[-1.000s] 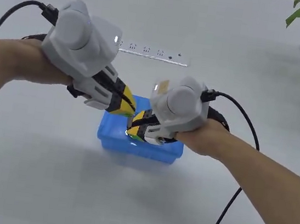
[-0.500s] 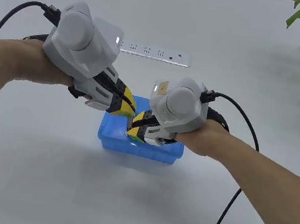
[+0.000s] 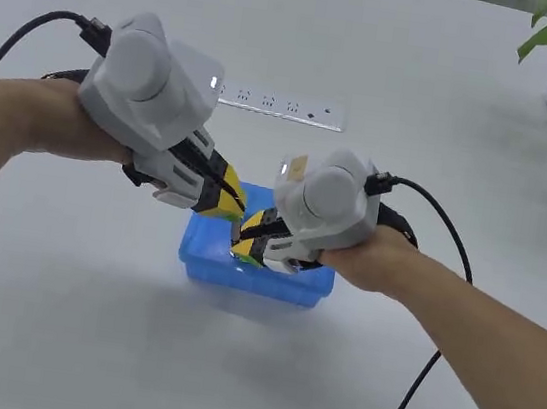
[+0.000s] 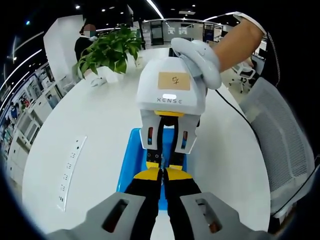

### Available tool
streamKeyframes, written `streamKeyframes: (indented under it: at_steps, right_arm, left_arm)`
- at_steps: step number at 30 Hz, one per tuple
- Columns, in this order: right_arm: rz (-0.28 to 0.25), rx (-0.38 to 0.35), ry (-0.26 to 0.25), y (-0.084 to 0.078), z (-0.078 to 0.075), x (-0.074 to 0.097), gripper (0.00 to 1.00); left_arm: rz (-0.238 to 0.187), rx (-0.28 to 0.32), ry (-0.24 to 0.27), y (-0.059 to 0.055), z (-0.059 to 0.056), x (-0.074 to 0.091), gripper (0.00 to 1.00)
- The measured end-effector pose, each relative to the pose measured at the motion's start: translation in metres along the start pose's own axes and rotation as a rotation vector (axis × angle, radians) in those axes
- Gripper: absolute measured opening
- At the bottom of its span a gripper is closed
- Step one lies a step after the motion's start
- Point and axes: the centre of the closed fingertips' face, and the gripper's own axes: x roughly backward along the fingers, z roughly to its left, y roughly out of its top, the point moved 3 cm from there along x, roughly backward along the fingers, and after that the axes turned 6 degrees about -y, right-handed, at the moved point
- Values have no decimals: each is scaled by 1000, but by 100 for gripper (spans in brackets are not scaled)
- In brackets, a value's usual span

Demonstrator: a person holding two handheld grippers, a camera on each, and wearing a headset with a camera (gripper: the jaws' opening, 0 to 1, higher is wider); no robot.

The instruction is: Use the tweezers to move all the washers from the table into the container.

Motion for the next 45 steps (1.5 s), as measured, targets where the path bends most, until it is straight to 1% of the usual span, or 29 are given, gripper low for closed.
streamKeyframes:
  at_steps: [4,9,19,25,29,31,34,36,43,45]
  right_arm:
    - [-7,-2,0,2,0,2,11]
    - [-14,-5,-3,6,2,7,11]
    - [-33,-1,-7,12,10,24,9]
    - [-39,12,-13,21,16,36,8]
    - [-32,40,-23,27,23,45,8]
    - [-25,52,-24,28,27,50,8]
    - [-3,87,-27,29,34,58,7]
    - [6,100,-29,29,38,61,7]
    - [46,148,-29,24,58,71,6]
    - [57,161,-30,21,64,73,6]
  left_arm:
    - [-3,-3,7,1,0,3,6]
    - [-11,-4,12,5,-3,8,6]
    - [-5,-17,11,12,-16,20,6]
    - [0,-31,22,17,-26,31,6]
    - [5,-44,28,20,-34,37,6]
    - [14,-48,28,20,-39,39,6]
    - [41,-67,28,17,-48,40,6]
    - [47,-70,28,16,-53,40,6]
    - [73,-81,18,8,-75,33,6]
    - [74,-84,15,7,-81,29,6]
